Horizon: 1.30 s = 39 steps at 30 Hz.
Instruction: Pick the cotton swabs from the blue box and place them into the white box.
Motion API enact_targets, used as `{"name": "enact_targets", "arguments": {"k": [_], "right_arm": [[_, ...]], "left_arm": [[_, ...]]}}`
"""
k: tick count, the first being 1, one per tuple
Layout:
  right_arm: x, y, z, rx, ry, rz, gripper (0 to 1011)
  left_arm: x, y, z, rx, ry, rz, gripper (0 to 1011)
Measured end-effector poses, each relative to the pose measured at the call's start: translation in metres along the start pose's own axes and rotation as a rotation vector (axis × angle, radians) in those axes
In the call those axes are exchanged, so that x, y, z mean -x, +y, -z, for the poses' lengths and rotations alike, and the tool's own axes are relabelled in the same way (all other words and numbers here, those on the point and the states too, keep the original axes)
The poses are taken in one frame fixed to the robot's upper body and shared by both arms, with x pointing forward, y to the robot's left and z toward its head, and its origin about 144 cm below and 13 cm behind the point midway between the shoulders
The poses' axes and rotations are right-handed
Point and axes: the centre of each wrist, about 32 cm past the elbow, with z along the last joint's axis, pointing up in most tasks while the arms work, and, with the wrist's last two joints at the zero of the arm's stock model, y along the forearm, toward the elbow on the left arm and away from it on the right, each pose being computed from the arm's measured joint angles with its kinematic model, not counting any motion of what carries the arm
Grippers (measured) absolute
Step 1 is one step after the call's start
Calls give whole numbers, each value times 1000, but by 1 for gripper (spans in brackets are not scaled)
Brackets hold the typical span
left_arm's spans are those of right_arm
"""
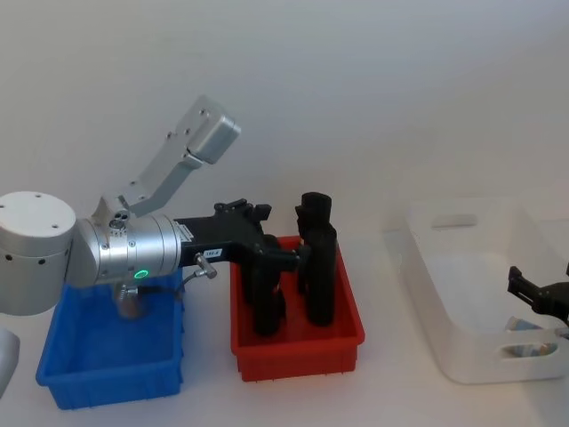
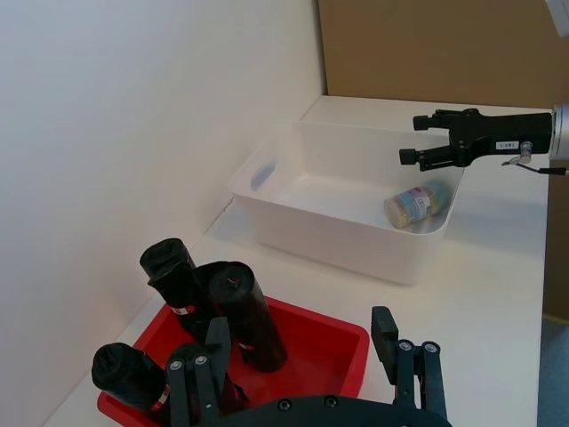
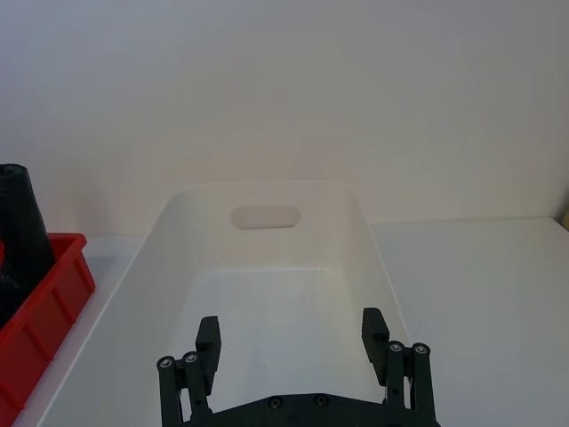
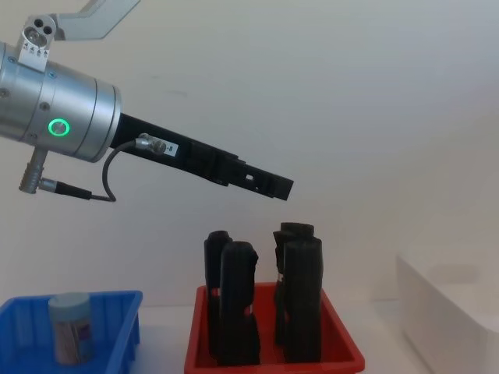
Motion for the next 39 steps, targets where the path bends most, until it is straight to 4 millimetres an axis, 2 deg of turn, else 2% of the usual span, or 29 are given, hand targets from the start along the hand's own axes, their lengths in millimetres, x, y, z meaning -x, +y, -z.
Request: {"name": "enact_targets", "arguments": {"k": [30, 34, 39], "right_arm": [[6, -14, -9, -140, -44, -49, 1002], [14, -16, -9, -150, -50, -71, 1002], [37, -23, -9, -183, -63, -140, 1002]], "left_arm": [[0, 0, 0, 0, 0, -1, 1004], [1, -1, 3, 3, -3, -10, 1004], [7, -4, 10, 18, -17, -45, 1004]]}}
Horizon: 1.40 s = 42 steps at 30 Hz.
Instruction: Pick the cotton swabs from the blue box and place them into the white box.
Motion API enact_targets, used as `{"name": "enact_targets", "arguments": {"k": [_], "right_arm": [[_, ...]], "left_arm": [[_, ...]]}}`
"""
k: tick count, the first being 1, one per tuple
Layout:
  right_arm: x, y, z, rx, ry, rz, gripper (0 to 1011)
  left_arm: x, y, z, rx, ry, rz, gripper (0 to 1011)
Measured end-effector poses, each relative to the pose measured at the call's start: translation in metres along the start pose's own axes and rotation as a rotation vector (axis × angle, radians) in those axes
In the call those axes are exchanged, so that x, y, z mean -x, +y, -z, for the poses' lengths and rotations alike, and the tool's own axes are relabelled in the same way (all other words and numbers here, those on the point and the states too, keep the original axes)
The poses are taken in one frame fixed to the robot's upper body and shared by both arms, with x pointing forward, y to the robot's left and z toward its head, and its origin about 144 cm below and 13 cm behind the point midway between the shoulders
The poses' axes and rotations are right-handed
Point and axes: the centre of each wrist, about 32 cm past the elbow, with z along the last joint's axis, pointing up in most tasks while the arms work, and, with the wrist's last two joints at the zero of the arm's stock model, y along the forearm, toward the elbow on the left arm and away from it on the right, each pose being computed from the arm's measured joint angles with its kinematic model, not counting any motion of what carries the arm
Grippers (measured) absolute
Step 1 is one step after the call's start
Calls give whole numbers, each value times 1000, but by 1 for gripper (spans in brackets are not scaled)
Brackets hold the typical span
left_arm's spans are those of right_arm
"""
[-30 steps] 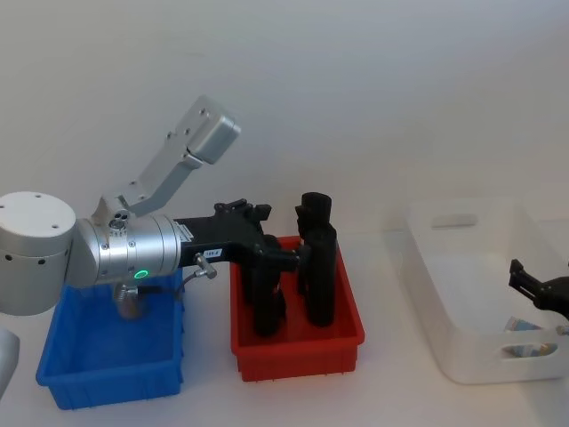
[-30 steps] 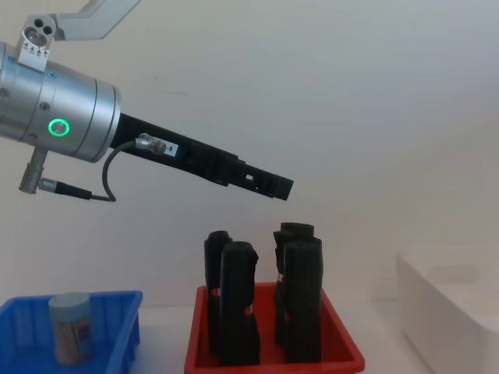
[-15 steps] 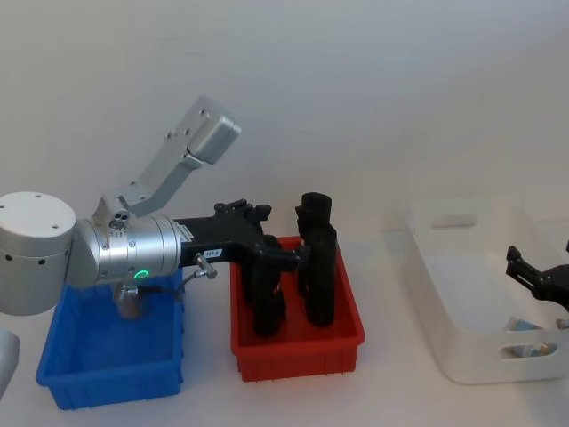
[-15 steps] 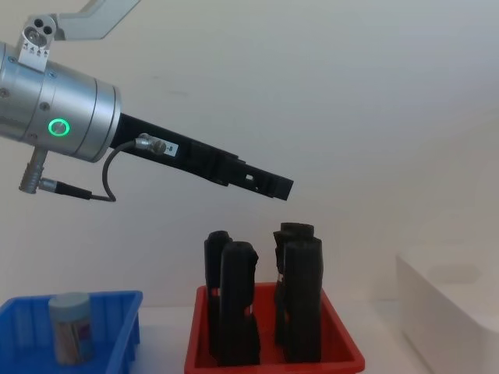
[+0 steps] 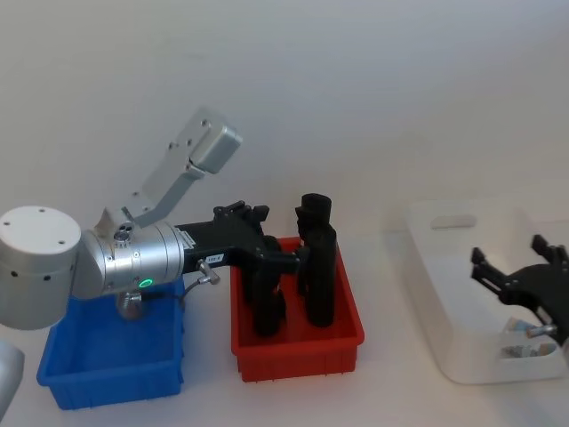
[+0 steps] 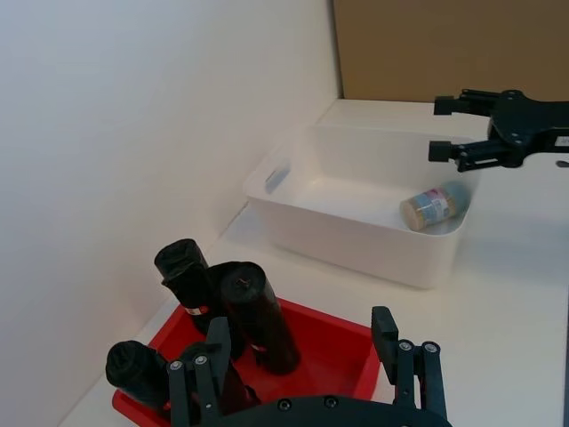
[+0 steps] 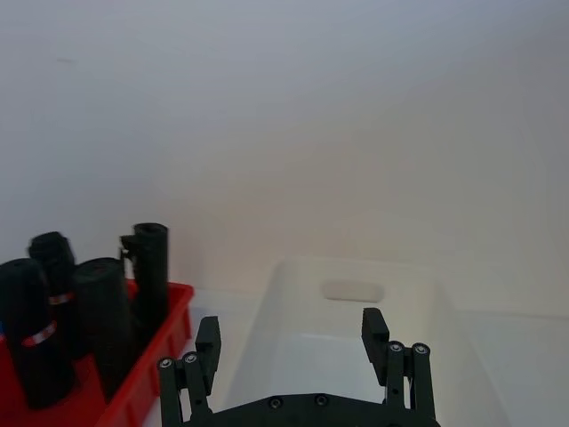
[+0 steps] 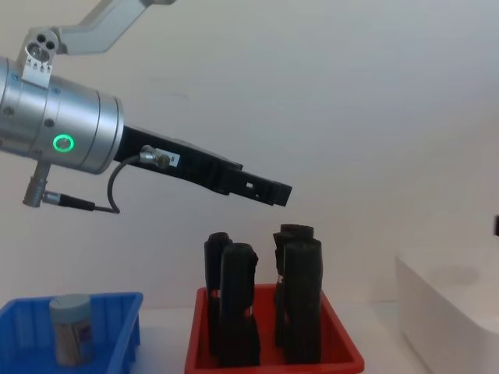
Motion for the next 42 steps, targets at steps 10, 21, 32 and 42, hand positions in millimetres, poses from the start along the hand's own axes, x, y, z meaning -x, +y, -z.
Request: {"name": "enact_targets", "arguments": {"k": [10, 21, 32, 42], "right_arm": [[40, -8, -8, -68, -10, -118, 1001], [45, -9, -9, -76, -10, -132, 1002], [45, -9, -9, -76, -10, -132, 1001], [45, -9, -9, -76, -10, -132, 1002]], "left_arm": [[16, -6, 18, 46, -30, -92, 1004], [34, -11, 37, 103, -51, -190, 1004], [55, -16, 57, 171, -58, -297, 1004], [74, -18, 73, 235, -52, -390, 1004]]}}
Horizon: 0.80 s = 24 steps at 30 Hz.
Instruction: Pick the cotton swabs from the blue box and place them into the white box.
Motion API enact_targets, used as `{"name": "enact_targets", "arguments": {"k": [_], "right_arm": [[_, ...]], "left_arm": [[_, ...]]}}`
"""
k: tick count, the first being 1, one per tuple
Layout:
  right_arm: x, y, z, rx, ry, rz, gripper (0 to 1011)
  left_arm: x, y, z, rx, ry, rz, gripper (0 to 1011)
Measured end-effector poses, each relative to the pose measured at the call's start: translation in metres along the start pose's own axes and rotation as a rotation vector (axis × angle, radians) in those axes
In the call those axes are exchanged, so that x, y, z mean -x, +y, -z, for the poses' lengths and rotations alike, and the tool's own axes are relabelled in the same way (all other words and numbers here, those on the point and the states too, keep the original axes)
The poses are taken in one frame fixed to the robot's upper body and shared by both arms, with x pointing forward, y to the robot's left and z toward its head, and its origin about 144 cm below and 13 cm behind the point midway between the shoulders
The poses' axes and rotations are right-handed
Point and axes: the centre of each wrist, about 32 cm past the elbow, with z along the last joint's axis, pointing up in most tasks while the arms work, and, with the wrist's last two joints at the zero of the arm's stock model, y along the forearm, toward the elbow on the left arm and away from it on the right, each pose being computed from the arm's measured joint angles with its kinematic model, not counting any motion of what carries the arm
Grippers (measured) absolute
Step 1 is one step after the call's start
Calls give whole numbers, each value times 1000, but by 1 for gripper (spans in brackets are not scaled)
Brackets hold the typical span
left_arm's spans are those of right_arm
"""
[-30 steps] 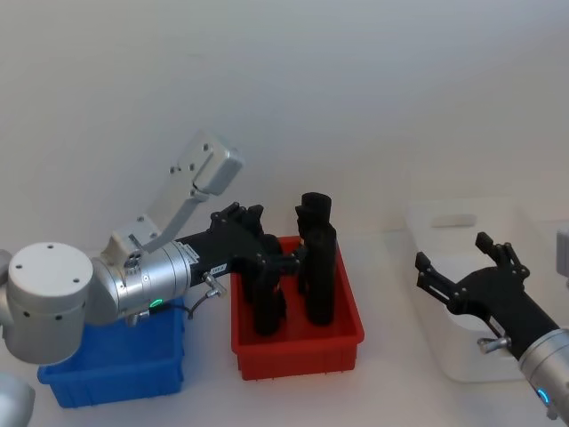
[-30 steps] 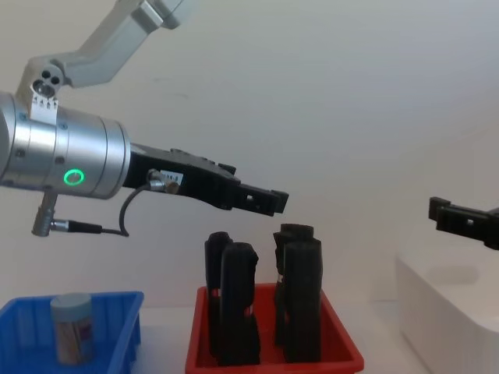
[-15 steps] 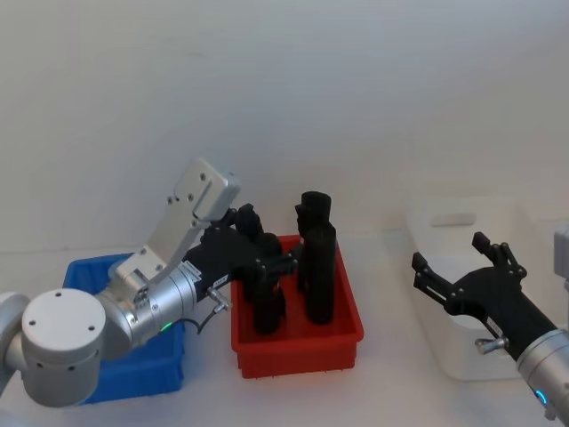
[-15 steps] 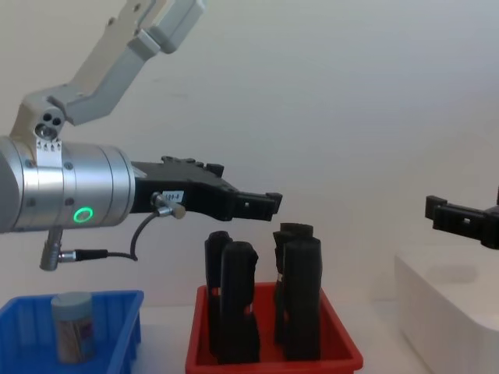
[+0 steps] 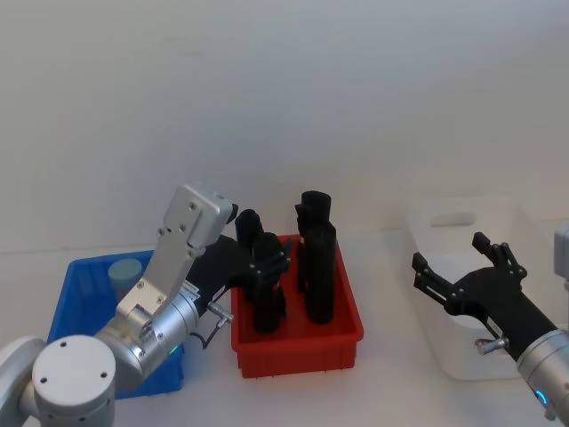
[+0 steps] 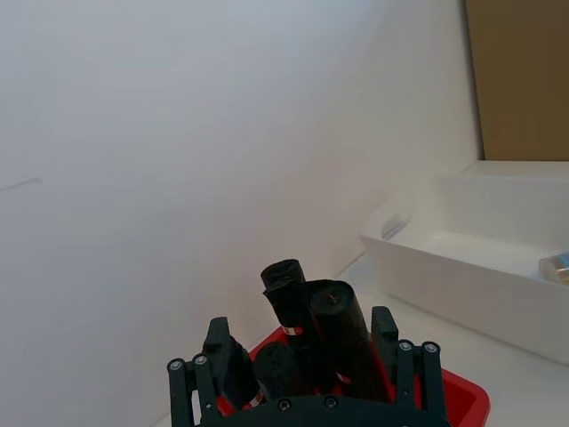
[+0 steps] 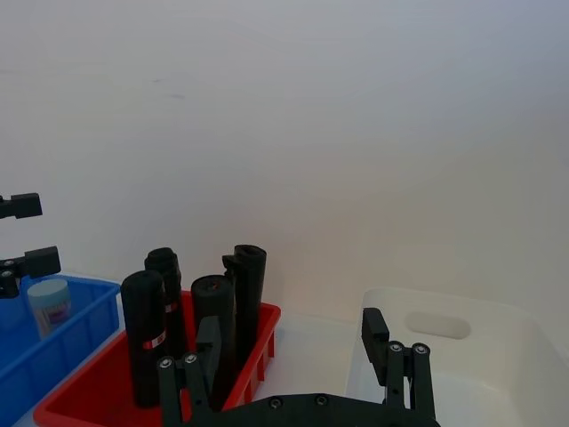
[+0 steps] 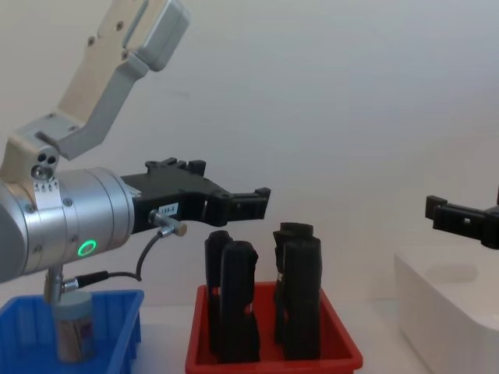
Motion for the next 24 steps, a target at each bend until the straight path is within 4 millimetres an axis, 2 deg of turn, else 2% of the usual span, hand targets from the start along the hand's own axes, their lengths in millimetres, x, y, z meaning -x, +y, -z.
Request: {"name": "enact_targets", "arguments": {"k": [12, 24], "right_arm": [[0, 0, 0, 0, 0, 0, 1002], [0, 0, 0, 0, 0, 0, 1002]], "left_arm": [[21, 11, 15, 63, 22, -110, 1004], [25, 13, 18, 76, 28, -133, 1004]]}}
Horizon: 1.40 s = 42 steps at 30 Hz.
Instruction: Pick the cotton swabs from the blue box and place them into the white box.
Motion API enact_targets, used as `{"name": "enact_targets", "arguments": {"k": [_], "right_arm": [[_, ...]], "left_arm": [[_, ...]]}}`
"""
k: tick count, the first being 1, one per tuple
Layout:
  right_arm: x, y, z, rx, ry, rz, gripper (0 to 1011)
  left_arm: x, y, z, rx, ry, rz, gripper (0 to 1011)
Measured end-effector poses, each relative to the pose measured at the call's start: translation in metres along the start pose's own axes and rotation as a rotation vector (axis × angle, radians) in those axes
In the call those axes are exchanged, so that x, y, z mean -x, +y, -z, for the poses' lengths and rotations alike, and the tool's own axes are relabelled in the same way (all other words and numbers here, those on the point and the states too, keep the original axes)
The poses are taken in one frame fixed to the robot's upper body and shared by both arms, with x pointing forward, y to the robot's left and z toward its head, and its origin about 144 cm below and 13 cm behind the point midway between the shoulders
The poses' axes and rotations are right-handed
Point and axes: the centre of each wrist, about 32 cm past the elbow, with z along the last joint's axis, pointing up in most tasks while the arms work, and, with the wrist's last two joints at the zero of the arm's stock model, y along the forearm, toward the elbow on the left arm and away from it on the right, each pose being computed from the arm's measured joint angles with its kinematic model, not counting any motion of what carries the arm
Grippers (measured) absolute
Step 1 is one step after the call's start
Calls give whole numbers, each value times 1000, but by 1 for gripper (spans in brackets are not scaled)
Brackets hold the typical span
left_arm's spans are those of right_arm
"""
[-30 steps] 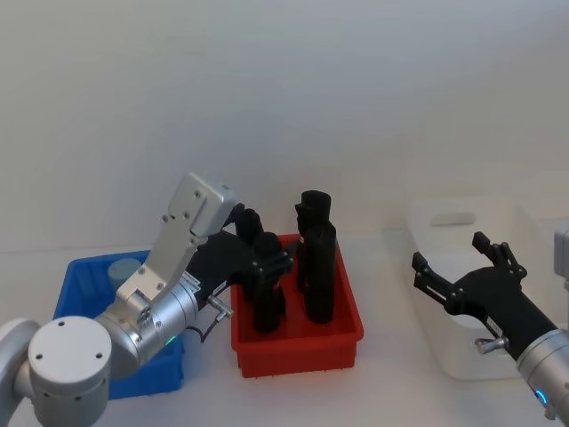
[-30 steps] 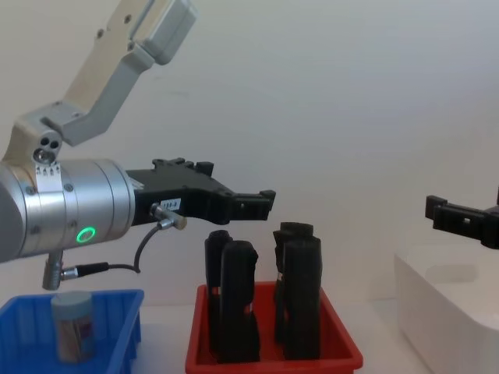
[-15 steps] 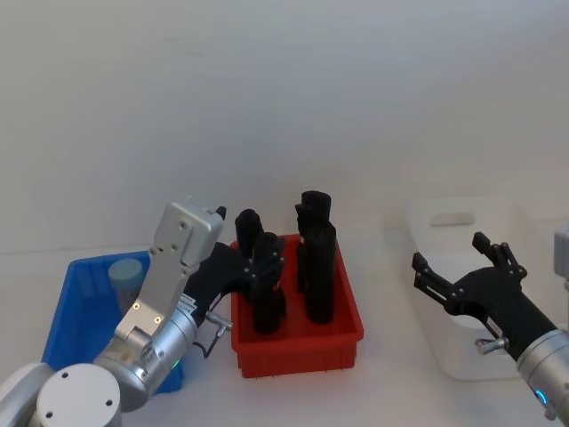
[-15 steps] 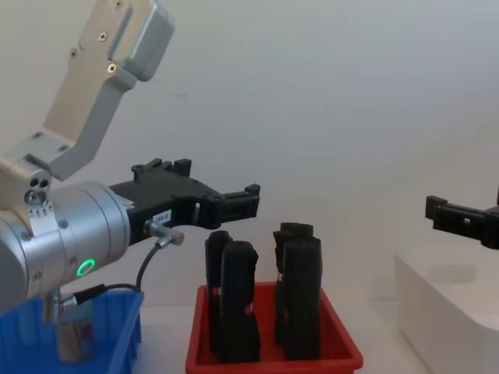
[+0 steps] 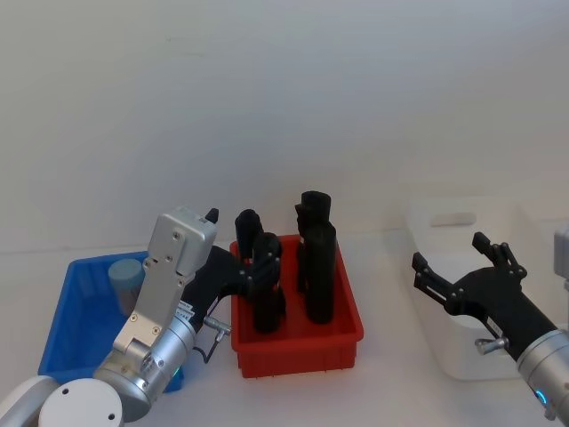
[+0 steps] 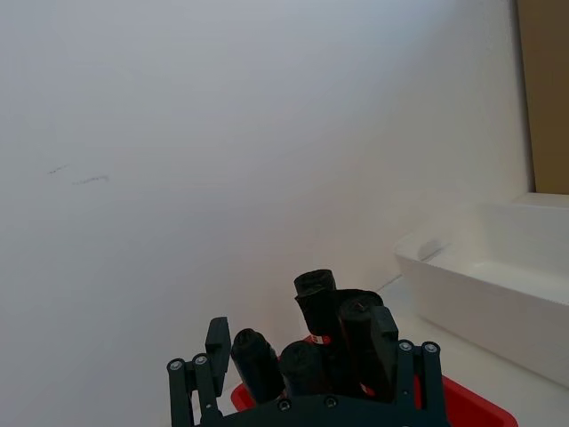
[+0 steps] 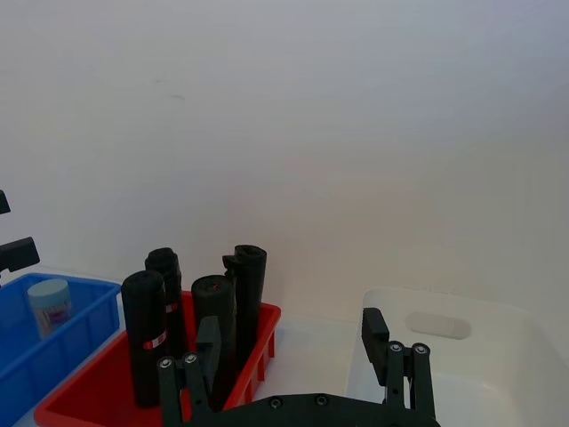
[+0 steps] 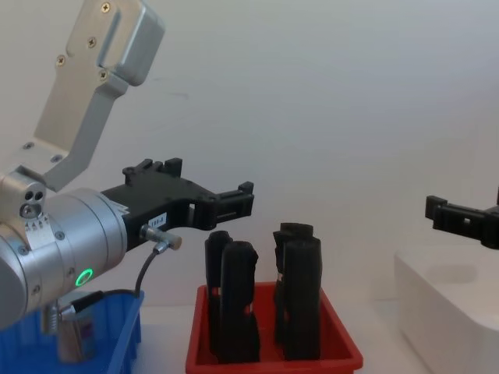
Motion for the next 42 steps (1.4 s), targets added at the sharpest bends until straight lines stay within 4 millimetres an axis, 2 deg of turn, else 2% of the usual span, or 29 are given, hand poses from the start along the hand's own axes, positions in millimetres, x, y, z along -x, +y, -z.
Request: {"name": "enact_targets", "arguments": {"k": [16, 23, 42], "right_arm": [[0, 1, 0, 1, -2, -4, 1001], [-2, 7, 2, 12, -10, -18, 1002], [-12, 46, 15, 73, -24, -94, 1001]], "left_arm": [[0, 0, 0, 0, 0, -1, 1004], [0, 0, 0, -1, -1, -1, 1004], [0, 0, 0, -1, -1, -1, 1004]]}}
